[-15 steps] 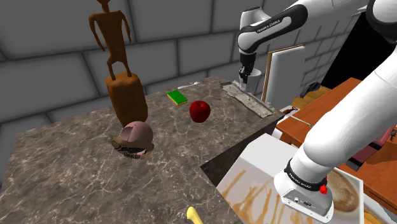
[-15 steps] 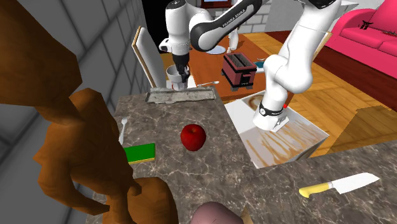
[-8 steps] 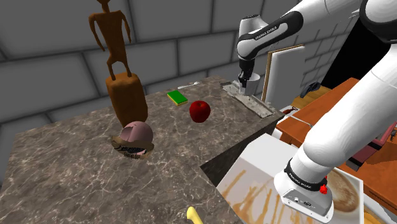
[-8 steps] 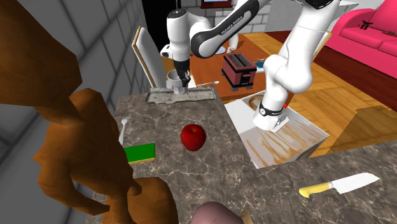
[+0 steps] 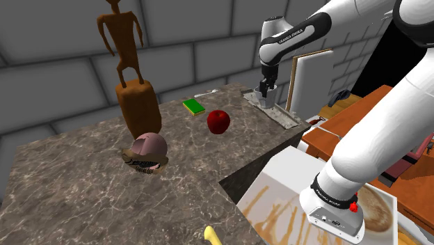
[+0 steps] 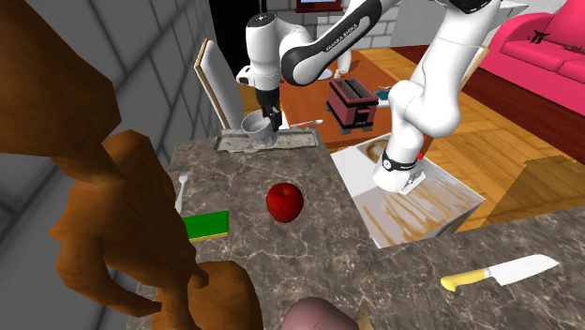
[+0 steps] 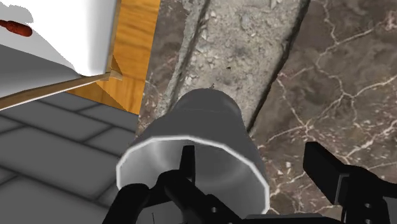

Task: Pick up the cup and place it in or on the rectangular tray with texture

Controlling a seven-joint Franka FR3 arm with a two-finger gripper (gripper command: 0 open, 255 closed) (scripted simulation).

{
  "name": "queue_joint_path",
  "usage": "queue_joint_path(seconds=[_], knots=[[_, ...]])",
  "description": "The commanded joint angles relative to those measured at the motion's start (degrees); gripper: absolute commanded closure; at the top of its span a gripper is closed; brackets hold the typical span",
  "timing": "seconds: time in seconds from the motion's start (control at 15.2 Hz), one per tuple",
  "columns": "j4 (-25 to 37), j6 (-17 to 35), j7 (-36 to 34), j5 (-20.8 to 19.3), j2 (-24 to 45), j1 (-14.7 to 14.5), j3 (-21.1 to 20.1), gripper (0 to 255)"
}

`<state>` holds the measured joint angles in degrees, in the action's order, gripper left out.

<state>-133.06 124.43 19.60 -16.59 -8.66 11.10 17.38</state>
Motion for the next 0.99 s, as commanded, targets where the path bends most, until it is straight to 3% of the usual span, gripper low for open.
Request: queue_joint_path(seconds=[0.0, 0.13, 0.4, 0.92], knots=[[-0.01, 0.0, 0.0, 0.0, 0.0, 0.0, 0.0, 0], [0.02, -0.01, 0.0, 0.01, 0.01, 0.0, 0.0, 0], [4.35, -7.59, 0.0, 0.5, -3.1, -0.73, -1.22, 0], [4.35, -7.57, 0.01, 0.5, -3.09, -0.72, -1.23, 0]])
